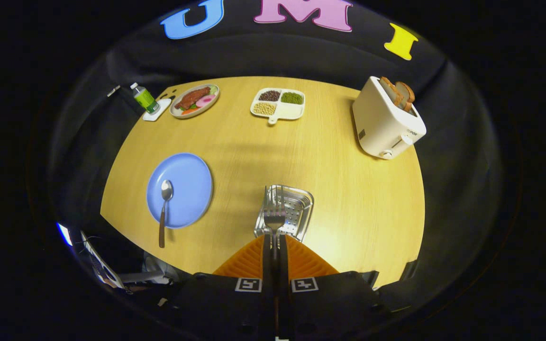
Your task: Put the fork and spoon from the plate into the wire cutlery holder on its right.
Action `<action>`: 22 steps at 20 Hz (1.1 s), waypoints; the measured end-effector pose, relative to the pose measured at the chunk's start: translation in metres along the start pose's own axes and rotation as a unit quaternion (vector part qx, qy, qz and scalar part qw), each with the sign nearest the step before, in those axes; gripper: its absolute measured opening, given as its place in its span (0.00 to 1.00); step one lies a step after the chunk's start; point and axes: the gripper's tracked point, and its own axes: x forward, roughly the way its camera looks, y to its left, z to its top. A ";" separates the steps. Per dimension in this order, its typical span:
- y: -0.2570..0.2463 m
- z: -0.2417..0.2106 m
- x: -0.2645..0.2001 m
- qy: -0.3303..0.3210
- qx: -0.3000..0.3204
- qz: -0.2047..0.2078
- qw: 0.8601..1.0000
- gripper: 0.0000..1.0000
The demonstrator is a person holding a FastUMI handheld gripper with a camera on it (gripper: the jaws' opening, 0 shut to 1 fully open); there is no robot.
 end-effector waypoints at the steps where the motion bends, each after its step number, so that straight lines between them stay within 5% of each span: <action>1: -0.004 -0.008 0.004 0.026 -0.007 0.005 1.000 0.08; 10: -0.005 -0.013 0.050 0.148 -0.031 0.035 0.988 0.08; 22: 0.001 -0.001 0.079 0.172 -0.039 0.052 0.983 0.11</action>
